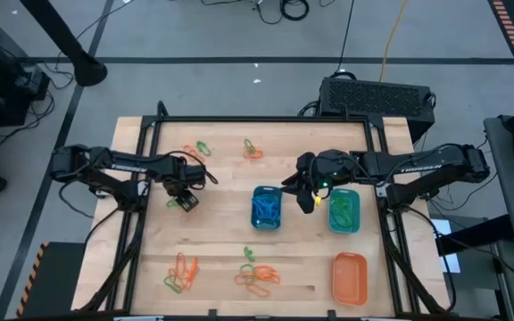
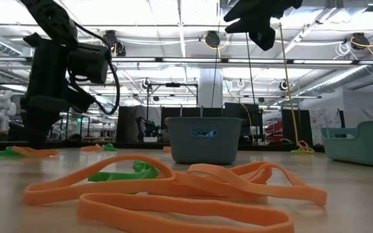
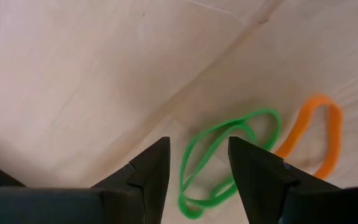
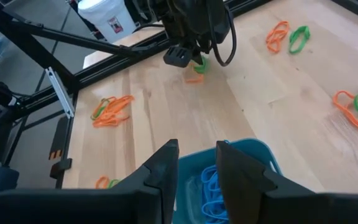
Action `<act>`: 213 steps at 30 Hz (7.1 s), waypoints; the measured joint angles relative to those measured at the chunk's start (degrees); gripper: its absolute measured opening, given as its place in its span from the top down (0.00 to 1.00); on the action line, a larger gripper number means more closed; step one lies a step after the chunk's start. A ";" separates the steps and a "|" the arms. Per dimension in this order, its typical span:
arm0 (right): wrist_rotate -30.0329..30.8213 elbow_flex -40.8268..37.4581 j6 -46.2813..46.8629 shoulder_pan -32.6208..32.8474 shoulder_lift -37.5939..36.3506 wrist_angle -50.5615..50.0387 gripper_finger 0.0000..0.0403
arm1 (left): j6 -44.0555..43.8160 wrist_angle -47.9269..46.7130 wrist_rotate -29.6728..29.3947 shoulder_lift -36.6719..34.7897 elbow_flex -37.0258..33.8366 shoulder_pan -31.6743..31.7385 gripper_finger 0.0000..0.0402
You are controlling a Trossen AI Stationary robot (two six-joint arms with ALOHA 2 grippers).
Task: Sort rubber bands into baskets
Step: Put the green rubberband into the light blue bin
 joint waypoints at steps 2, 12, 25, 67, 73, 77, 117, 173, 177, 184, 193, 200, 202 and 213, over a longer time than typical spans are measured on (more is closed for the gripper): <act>0.00 0.00 -0.15 0.00 0.00 -0.02 0.75 | 0.03 0.96 -0.01 0.51 -0.72 0.00 0.57; 0.00 0.00 -0.52 0.00 0.00 -0.07 0.75 | 0.03 1.98 0.73 0.50 -1.99 0.00 0.57; 0.04 0.00 -0.81 -0.76 -0.02 -0.02 0.75 | 1.81 1.96 1.35 0.56 -1.34 -0.10 0.97; 0.03 0.00 -0.61 -0.74 -0.04 3.37 0.75 | 5.77 5.31 1.90 -9.06 -1.28 -1.57 0.64; 0.04 0.00 -0.63 -0.74 -0.04 3.37 0.75 | 7.54 8.52 2.44 -9.04 -2.67 -1.57 0.64; 0.04 0.00 -0.63 -0.74 -0.04 3.37 0.75 | 4.82 7.44 3.99 -8.66 -3.36 -1.57 0.64; 0.26 0.00 2.43 -0.74 -0.04 3.44 0.75 | 1.56 8.94 4.19 -11.22 -3.67 -1.57 0.99; 4.28 22.75 -20.17 -3.74 33.49 21.40 0.59 | -0.01 69.69 11.18 -23.29 -3.53 -2.69 0.99; 4.24 22.77 -21.67 -3.72 32.70 20.89 0.83 | 0.19 67.85 10.17 -23.29 -3.53 -2.69 0.97; 2.15 22.79 -21.81 -3.72 32.61 19.60 0.99 | 3.03 66.83 9.78 -23.29 -3.53 -2.69 0.83; -0.35 22.87 -18.44 -3.71 27.68 1.36 1.00 | 3.02 59.73 9.83 -23.62 -3.53 -1.99 0.57; -2.59 22.86 -12.65 -3.74 20.58 -31.81 1.00 | 3.46 45.30 10.01 -23.26 -3.53 -0.89 0.53; -5.26 22.86 -9.88 -3.67 19.37 -39.68 1.00 | 3.64 42.58 10.00 -23.25 -3.55 -0.39 0.53; -9.53 16.15 -3.67 0.93 17.65 -57.91 1.00 | 6.11 41.51 8.62 -22.98 -3.55 1.93 0.53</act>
